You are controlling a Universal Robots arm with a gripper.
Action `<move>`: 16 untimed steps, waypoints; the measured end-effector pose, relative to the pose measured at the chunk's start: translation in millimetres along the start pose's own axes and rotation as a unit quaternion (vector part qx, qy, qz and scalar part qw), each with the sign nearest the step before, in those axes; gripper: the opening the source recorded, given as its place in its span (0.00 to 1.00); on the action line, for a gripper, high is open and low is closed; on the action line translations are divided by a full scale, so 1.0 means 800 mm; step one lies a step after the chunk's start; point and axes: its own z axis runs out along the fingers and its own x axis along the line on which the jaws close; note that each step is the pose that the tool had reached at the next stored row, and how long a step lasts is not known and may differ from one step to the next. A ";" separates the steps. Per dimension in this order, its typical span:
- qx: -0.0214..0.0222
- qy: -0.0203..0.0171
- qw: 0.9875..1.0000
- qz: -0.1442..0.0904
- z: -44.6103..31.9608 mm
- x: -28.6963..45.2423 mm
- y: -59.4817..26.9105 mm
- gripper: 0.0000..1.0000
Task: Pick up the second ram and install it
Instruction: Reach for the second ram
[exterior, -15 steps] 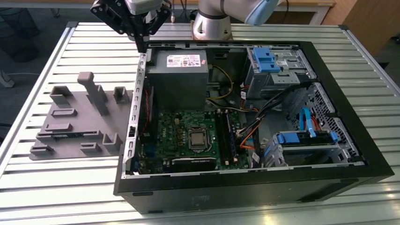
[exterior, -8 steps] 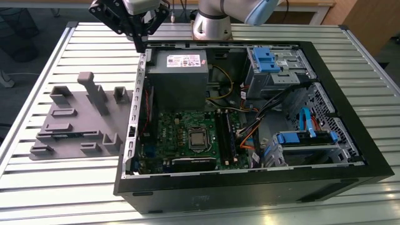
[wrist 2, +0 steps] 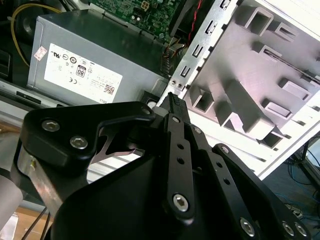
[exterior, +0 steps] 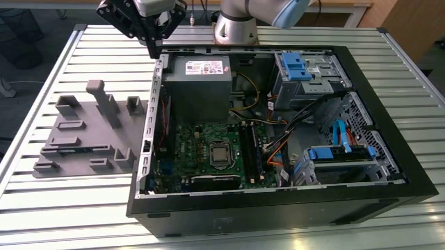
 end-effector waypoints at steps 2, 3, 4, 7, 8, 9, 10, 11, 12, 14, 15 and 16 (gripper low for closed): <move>0.000 0.000 1.000 0.000 0.0000 0.0010 0.000 0.11; 0.000 0.000 1.000 0.000 0.0000 0.0014 0.000 0.11; 0.000 0.000 1.000 0.000 -0.0001 0.0019 0.000 0.11; 0.000 0.000 1.000 0.000 -0.0001 0.0034 0.000 0.11; 0.000 0.000 1.000 0.000 -0.0001 0.0039 0.000 0.11; 0.000 0.000 1.000 0.000 -0.0001 0.0046 0.000 0.11; 0.000 0.000 1.000 0.000 -0.0001 0.0053 0.000 0.11; 0.000 0.000 1.000 0.000 -0.0001 0.0059 0.000 0.11; 0.000 0.000 1.000 0.000 -0.0001 0.0066 -0.001 0.11; 0.000 0.000 1.000 0.000 -0.0002 0.0083 -0.001 0.11; 0.000 0.000 1.000 0.000 -0.0002 0.0090 -0.001 0.11; 0.000 0.000 1.000 0.000 -0.0002 0.0097 -0.001 0.11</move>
